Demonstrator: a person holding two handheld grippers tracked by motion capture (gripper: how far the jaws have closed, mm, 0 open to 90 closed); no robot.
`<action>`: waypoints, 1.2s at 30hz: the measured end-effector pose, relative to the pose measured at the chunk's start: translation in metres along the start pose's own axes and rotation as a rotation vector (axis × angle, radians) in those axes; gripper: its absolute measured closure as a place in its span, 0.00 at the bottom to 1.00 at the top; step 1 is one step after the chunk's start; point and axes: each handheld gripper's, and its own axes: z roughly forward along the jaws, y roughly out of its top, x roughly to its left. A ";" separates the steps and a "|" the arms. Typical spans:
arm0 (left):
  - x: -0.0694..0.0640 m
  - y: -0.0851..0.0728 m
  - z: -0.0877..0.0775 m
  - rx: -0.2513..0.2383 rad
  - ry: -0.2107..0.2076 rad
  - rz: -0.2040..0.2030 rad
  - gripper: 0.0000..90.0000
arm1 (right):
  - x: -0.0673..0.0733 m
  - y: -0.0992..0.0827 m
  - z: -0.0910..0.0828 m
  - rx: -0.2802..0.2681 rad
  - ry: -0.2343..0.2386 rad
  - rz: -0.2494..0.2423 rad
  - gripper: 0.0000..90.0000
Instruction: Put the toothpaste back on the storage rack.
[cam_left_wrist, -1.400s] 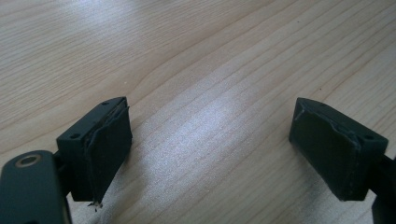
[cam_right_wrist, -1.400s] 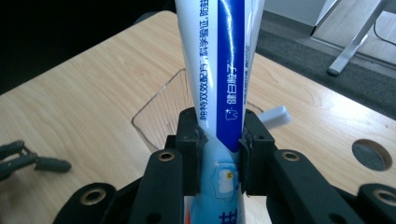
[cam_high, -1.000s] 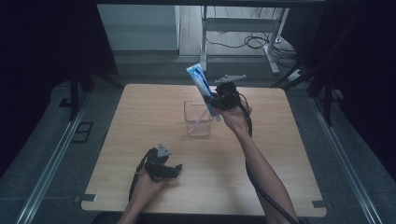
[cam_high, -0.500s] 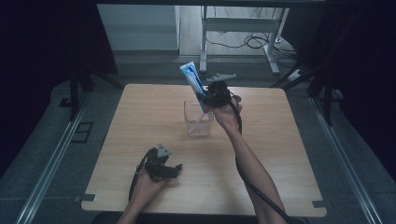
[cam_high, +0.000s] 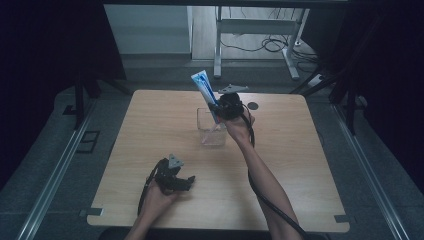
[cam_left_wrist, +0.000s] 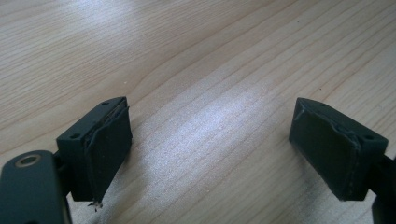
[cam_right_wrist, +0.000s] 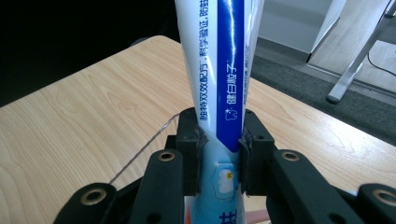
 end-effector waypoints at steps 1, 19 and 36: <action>0.000 0.000 0.000 0.000 0.000 0.000 0.15 | 0.000 -0.001 0.001 -0.001 0.001 -0.003 0.81; 0.000 0.000 0.000 0.000 0.001 -0.002 0.15 | -0.002 -0.027 0.014 0.039 -0.013 -0.001 0.80; 0.000 0.000 0.000 -0.001 0.001 -0.002 0.15 | 0.000 -0.036 0.023 0.096 0.014 -0.030 0.78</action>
